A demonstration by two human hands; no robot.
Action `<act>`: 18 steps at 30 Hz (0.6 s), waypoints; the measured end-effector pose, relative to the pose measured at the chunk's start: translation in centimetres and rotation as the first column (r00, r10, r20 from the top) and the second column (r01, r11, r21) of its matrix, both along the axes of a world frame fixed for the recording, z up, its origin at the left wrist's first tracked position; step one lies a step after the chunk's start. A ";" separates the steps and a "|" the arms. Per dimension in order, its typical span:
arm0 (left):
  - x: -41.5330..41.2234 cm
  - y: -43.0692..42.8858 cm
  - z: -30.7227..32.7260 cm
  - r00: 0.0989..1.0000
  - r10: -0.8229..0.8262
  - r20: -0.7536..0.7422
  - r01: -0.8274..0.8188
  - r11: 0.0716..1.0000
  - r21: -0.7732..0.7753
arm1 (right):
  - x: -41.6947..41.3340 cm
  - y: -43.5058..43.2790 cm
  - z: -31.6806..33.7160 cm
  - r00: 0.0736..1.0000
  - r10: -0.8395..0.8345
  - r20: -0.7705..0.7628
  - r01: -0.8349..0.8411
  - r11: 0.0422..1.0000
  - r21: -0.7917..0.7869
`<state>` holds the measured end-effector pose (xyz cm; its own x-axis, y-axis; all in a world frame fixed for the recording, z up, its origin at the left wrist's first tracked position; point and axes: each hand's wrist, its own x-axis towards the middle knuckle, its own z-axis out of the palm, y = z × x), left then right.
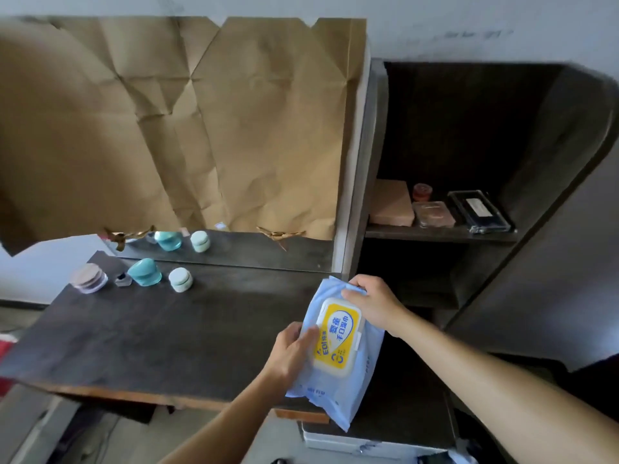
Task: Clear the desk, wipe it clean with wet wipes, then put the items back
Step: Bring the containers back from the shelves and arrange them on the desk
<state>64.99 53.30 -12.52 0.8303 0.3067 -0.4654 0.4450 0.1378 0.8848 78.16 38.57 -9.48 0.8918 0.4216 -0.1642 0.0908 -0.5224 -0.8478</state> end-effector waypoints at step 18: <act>1.9 9.0 -11.1 0.817 -0.333 -0.472 0.547 0.708 0.447 | 1.5 10.7 -14.0 0.997 -0.070 -0.025 0.050 0.882 -0.469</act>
